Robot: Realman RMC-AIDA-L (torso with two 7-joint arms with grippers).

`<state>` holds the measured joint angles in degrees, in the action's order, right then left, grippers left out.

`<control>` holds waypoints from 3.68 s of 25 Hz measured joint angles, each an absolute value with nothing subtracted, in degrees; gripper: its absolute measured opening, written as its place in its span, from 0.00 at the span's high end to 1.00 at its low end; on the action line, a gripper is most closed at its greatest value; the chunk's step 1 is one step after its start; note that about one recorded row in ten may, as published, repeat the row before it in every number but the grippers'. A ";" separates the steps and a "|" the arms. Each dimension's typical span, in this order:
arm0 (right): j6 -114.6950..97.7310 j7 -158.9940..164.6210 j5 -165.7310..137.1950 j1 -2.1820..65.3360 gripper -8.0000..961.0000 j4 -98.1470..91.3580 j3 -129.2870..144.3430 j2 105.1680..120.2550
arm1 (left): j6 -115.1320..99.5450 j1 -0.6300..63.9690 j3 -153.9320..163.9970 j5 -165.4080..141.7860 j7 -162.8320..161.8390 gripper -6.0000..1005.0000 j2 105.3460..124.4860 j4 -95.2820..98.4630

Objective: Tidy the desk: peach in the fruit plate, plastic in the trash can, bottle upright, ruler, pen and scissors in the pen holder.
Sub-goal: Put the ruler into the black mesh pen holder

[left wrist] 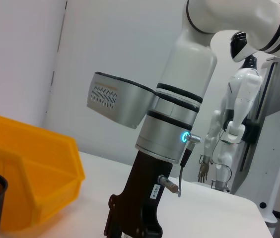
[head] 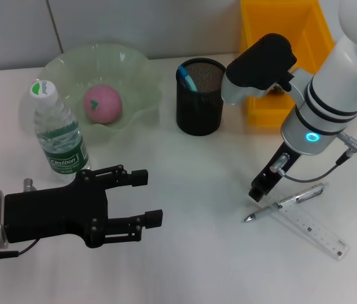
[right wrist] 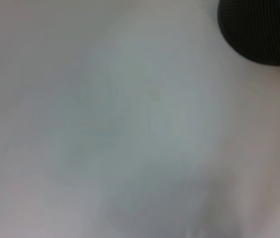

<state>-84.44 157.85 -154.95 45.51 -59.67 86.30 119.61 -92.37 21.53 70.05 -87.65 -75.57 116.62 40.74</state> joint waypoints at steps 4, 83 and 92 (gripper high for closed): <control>-84.59 157.85 -154.95 45.52 0.61 -60.14 85.87 119.58 | -92.03 21.53 70.02 -88.07 -75.08 0.22 116.62 40.34; -47.03 102.87 -101.36 40.87 0.56 -54.36 65.85 118.97 | -92.37 21.27 69.87 -88.80 -73.74 0.22 117.15 40.25; -45.41 100.36 -101.23 42.55 0.55 -49.56 65.68 119.00 | -92.68 21.12 69.87 -88.89 -73.74 0.22 117.16 40.25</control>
